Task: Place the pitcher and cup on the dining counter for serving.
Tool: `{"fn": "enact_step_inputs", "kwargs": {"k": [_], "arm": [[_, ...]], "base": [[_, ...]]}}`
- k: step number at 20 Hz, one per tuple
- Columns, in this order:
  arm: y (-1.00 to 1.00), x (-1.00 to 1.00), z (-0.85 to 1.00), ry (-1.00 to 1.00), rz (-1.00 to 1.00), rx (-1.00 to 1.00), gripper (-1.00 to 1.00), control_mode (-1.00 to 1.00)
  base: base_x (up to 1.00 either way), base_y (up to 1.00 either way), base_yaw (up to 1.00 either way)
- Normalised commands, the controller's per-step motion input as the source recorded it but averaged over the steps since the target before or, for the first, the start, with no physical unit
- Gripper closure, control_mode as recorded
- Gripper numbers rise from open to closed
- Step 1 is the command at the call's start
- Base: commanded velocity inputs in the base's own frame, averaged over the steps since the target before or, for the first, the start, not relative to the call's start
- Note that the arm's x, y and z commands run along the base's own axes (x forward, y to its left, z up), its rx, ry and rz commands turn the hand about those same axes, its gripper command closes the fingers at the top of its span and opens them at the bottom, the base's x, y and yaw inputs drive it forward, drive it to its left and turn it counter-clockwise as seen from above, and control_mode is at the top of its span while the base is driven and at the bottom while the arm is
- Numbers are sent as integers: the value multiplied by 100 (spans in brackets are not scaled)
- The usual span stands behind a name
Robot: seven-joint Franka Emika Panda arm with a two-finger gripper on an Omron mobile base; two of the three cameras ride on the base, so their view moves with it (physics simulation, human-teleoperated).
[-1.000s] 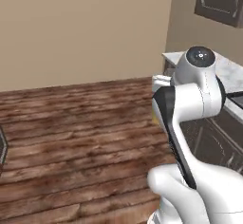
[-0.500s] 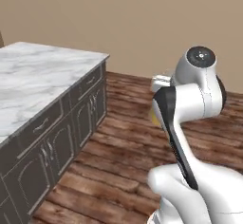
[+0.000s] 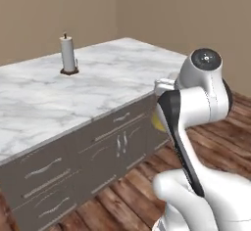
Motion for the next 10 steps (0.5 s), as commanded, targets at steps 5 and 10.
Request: {"fn": "enact_step_inputs", "kwargs": {"k": [5, 10], "arm": [[0, 0, 0, 0, 0, 0, 100, 100], [0, 0, 0, 0, 0, 0, 100, 100]], "base": [[100, -66, 46], [100, -78, 40]]}}
